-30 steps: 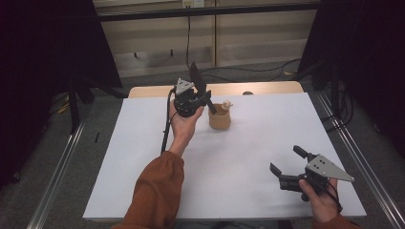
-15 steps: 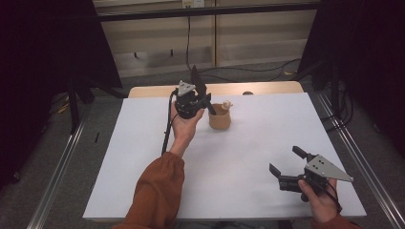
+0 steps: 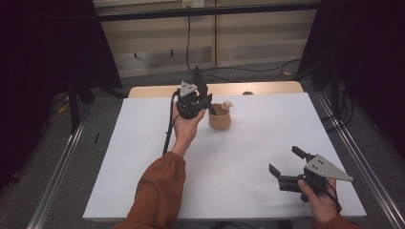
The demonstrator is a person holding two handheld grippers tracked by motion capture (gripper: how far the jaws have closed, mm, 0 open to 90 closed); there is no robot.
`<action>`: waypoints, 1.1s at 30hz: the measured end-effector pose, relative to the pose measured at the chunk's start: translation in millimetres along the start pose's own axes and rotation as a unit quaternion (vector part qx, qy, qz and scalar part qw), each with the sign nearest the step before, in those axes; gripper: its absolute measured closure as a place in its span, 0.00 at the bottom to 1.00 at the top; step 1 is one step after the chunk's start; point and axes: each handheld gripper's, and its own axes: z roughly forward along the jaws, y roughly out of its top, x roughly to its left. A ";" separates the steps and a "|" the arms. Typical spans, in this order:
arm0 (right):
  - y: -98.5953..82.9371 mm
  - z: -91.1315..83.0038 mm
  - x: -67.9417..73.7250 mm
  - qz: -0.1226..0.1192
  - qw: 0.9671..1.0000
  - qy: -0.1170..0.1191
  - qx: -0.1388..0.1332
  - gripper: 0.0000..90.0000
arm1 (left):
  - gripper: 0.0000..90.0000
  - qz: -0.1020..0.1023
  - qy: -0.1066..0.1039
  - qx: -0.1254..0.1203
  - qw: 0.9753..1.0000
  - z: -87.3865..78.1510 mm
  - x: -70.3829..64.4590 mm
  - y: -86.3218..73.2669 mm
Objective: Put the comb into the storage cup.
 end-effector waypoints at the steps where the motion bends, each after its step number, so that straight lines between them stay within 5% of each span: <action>1: -0.2 0.2 0.1 0.000 1.000 0.000 0.000 0.00 | 0.82 -0.001 0.000 0.000 1.000 0.2 0.1 -0.3; 33: -1.6 1.3 0.9 -0.001 1.000 0.006 0.008 0.00 | 0.82 0.006 0.005 0.013 1.000 15.4 -2.5 -19.5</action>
